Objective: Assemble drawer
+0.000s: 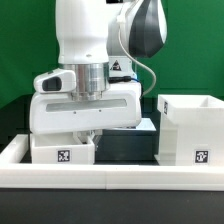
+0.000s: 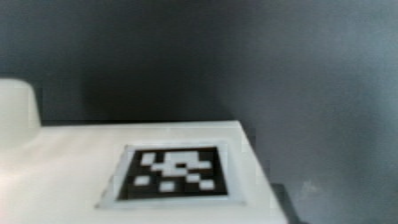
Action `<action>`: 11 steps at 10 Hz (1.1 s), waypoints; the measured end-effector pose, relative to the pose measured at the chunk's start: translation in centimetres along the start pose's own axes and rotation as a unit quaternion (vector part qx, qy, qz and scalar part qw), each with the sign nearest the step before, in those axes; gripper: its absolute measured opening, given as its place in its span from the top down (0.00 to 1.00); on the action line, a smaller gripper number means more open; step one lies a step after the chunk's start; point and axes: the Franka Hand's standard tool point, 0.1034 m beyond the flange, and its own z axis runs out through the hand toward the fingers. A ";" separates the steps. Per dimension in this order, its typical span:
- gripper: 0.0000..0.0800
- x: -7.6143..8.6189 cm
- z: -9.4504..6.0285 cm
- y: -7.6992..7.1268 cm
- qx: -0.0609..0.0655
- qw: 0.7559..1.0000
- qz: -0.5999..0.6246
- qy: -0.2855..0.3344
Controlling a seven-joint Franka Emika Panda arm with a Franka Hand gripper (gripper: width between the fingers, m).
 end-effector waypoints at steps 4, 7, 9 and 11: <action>0.95 0.4 -1.1 0.3 -0.002 1.000 -0.027 0.005; 0.95 0.7 -2.6 -0.8 0.003 0.996 -0.093 0.008; 0.95 0.3 -2.5 -0.9 0.010 0.993 -0.114 0.000; 0.95 0.2 -2.4 -0.8 0.010 0.988 -0.153 -0.001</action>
Offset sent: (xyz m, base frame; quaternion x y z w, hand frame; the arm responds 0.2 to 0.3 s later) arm 0.0027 -0.0112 0.0282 -0.0080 -0.0007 -0.0859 0.9963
